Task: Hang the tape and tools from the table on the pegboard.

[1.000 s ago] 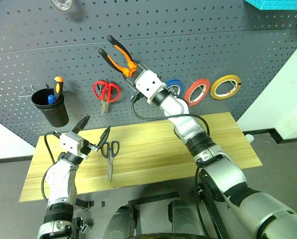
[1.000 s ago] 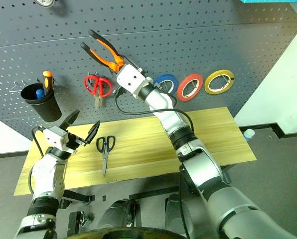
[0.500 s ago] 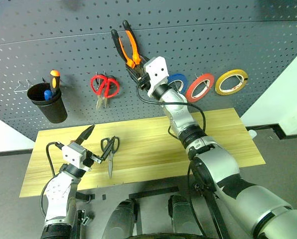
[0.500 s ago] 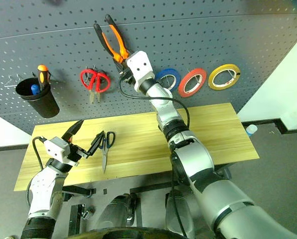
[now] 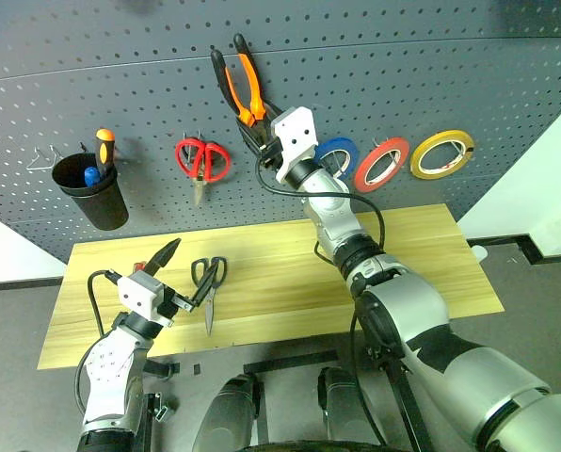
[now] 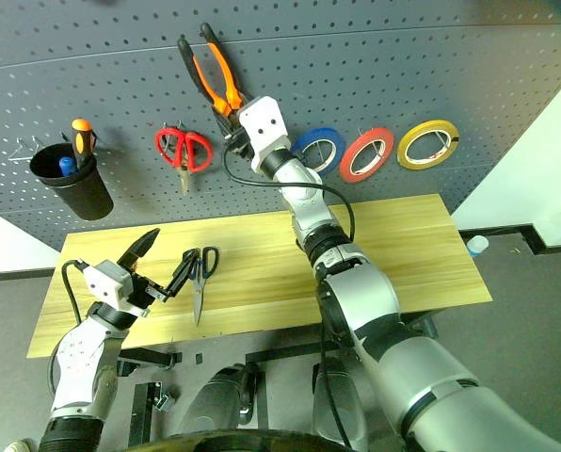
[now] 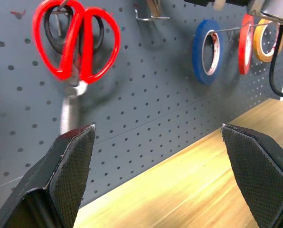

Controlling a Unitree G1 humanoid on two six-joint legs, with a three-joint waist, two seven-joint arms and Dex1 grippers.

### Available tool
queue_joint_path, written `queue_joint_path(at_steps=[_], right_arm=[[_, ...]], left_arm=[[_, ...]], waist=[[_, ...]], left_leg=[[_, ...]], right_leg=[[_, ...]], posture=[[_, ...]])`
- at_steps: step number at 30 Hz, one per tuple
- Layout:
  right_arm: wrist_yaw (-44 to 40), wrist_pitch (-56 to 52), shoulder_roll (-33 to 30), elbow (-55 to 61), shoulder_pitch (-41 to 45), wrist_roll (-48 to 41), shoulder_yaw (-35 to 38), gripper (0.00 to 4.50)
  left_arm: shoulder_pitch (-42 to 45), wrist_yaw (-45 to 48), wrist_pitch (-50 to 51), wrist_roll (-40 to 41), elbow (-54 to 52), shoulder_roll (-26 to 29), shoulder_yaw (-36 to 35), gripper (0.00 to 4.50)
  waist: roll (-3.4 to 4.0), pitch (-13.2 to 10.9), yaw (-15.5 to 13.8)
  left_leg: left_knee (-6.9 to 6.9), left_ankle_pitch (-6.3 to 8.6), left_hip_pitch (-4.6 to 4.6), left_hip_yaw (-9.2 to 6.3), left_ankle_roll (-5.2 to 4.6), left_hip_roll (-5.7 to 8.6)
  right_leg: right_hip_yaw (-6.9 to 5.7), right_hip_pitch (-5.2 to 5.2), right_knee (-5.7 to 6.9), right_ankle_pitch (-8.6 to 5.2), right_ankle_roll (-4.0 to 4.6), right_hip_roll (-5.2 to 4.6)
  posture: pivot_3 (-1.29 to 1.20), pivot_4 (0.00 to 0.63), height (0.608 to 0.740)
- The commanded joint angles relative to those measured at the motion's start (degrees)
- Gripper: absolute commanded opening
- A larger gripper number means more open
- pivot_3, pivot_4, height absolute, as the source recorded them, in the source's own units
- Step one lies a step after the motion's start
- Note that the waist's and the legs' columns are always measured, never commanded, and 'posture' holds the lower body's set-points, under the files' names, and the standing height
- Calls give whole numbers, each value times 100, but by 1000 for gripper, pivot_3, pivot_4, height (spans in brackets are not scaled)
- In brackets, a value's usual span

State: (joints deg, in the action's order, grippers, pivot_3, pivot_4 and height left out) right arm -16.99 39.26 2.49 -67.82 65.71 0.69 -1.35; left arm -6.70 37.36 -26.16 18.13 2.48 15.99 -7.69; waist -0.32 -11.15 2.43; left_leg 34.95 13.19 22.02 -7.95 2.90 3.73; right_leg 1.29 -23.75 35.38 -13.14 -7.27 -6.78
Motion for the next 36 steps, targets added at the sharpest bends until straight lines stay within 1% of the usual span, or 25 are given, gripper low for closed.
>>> queue_joint_path(at_steps=[1, 5, 10, 12, 13, 17, 21, 24, 27, 29, 31, 32, 33, 36], right_arm=[[150, 255, -40, 39, 337, 58, 91, 2074], [430, 240, -95, -120, 374, 267, 19, 2074], [391, 97, -93, -244, 310, 357, -2, 2074], [261, 31, -81, -250, 266, 291, 48, 2805], [238, 45, -85, -229, 245, 272, 69, 3059], [364, 425, -171, -15, 154, 425, -25, 4395], [243, 933, -297, 350, -97, 633, -249, 4395], [-329, 1398, -562, 1378, -782, 698, -619, 4395], [-799, 1105, -826, 2792, -1566, 425, -828, 4395], [-1079, 692, -1043, 3730, -2077, 247, -937, 4395], [-1500, -73, -1446, 5008, -2846, -51, -1066, 4395], [-1630, -369, -1578, 5395, -3070, -147, -1095, 4395], [-1966, -913, -1907, 6010, -3496, -425, -1173, 4395], [-2545, -1848, -2523, 7053, -4207, -898, -1262, 4395]], left_arm=[[-47, -21, 22, 64, -260, 33, 6, 4447], [-44, -34, 46, 53, -278, 18, 27, 4447], [-30, -31, 43, 48, -250, 10, 34, 4447], [-16, -30, 37, 45, -222, 12, 27, 4447], [-6, -29, 35, 46, -204, 18, 17, 4447], [28, -101, 42, -9, -173, 45, -41, 4447], [-55, -259, 186, -46, -322, 70, -84, 4447], [-371, -634, 655, -71, -807, 32, -130, 4447], [-591, -1245, 1204, -350, -1214, -91, -136, 4447], [-679, -1526, 1532, -483, -1422, -165, -64, 4447], [-794, -1892, 2285, -626, -1655, -277, 112, 4447], [-788, -2031, 2550, -720, -1710, -308, 173, 4447], [-752, -2271, 2941, -851, -1791, -418, 279, 4447], [-564, -2774, 3919, -1168, -1906, -577, 489, 4447]], waist=[[1, -1, 2], [2, -1, 1], [1, -2, 3], [1, -3, 3], [1, -3, 3], [1, -3, 6], [0, -3, 6], [-4, 0, 6], [-4, -1, -9], [-4, 0, -12], [-5, 0, -31], [-6, 1, -46], [-7, 1, -64], [-14, 0, -182]], left_leg=[[0, 0, 6, 0, 0, 0], [1, -1, 38, 2, 1, 0], [-1, -1, 41, 3, 1, 0], [0, -1, 41, 3, 1, 0], [0, -1, 41, 4, 1, 0], [2, -1, 42, 4, 1, 0], [3, -1, 42, 5, 1, -1], [3, -1, 42, 5, 1, -2], [3, -1, 43, 9, 1, -2], [7, -1, 42, 10, 1, -2], [15, -1, 41, 9, 2, -4], [18, -1, 39, 8, 2, -5], [19, -1, 37, 8, 2, -5], [23, 0, 37, 9, 2, -5]], right_leg=[[0, -7, 0, 2, -2, 0], [1, -47, 10, 6, -6, 1], [2, -51, 9, 6, -5, 2], [2, -51, 9, 7, -4, 2], [2, -51, 9, 7, -4, 2], [2, -50, 10, 7, -4, 2], [2, -50, 10, 8, -4, 2], [2, -49, 8, 8, -4, 2], [4, -48, 7, 8, -5, 1], [5, -48, 9, 9, -5, 1], [5, -45, 15, 9, -4, 1], [4, -36, 14, 8, -5, 1], [4, -31, 11, 7, -5, 1], [2, -25, 1, -8, -8, 1]], posture=[[80, 189, 740], [80, 188, 740], [81, 186, 740], [79, 184, 740], [76, 182, 740], [67, 177, 740], [60, 173, 740], [50, 167, 740], [48, 162, 740], [51, 161, 740], [58, 160, 740], [60, 159, 740], [61, 159, 740], [59, 161, 740]])
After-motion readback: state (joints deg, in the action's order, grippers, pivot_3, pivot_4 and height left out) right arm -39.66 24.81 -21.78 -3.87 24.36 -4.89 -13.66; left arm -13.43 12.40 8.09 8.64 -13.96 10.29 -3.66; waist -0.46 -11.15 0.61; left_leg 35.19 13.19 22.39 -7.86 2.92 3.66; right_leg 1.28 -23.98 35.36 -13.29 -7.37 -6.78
